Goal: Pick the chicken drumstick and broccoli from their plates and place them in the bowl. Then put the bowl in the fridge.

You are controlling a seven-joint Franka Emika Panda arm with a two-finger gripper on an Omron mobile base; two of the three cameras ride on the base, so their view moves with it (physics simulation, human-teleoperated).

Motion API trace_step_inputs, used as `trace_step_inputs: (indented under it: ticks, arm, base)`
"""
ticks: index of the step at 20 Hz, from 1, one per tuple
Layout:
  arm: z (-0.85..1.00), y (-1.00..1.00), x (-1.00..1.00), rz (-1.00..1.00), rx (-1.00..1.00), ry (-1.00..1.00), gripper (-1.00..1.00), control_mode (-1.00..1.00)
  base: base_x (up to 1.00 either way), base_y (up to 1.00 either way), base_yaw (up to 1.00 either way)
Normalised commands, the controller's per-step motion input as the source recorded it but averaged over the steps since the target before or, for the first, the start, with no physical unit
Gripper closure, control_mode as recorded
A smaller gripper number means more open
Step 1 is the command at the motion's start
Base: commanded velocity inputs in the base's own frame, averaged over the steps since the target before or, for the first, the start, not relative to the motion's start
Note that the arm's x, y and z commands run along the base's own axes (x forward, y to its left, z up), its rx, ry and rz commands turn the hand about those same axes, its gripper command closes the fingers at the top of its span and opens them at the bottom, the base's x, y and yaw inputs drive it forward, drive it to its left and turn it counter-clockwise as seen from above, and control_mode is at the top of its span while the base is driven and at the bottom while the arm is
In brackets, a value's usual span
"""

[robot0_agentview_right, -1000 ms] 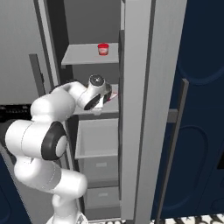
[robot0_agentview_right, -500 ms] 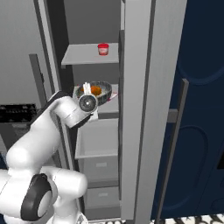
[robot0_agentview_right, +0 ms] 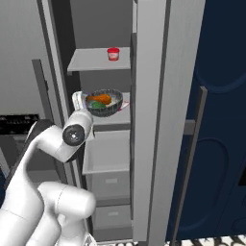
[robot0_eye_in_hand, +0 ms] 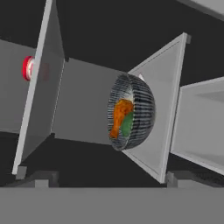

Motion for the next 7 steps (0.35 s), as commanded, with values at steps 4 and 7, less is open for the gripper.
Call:
trace_step_inputs:
  ticks: [4, 7]
  arm:
    - [1.0, 0.0, -1.0, 0.0, 0.04, 0.0, -1.0, -1.0]
    - [1.0, 0.0, -1.0, 0.0, 0.04, 0.0, -1.0, -1.0]
  base:
    - [0.0, 0.0, 0.0]
    - [0.0, 0.0, 0.0]
